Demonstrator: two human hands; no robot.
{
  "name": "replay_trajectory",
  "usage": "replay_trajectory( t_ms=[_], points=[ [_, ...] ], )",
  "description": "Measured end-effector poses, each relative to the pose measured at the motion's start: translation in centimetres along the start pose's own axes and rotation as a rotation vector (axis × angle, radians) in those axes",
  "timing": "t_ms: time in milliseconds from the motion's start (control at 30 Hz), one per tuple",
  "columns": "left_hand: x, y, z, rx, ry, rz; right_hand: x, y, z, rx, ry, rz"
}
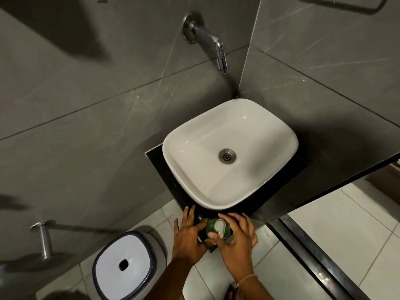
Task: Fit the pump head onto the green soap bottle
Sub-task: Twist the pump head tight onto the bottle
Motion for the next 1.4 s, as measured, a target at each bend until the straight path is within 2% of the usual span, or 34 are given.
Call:
replay_trajectory(
  t_ms=[233,500,800,933,1033,1167,1400],
  points=[
    [-0.2,0.1,-0.1,-0.008,-0.001,0.013,-0.5,0.5,0.3,-0.032,-0.066,0.110],
    [-0.3,0.0,-0.2,0.003,-0.005,0.012,-0.2,0.2,-0.3,0.010,-0.017,-0.005],
    [-0.4,0.1,-0.2,0.005,0.014,0.026,-0.5,-0.2,0.1,-0.048,-0.036,0.089],
    [-0.3,0.1,-0.2,-0.007,-0.001,0.025,0.2,-0.4,-0.5,0.020,-0.045,0.030],
    [-0.2,0.2,-0.1,-0.008,0.010,0.027,2.5,-0.2,-1.8,0.104,-0.064,-0.181],
    [-0.3,0.2,0.0,0.017,0.006,0.027,5.7,0.7,-1.3,0.306,-0.232,-0.431],
    [-0.1,0.4,0.1,0.029,-0.007,0.022,8.2,2.7,-0.2,0.596,-0.373,-0.522]
  ],
)
Point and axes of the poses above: each hand's wrist, its own y-axis towards the middle knuckle, its own z-axis out of the palm, x = y × z, the point moved 10 cm from there along y, towards the middle knuckle, and after that the axes turned 9 degrees about y, right-handed, at the moved point
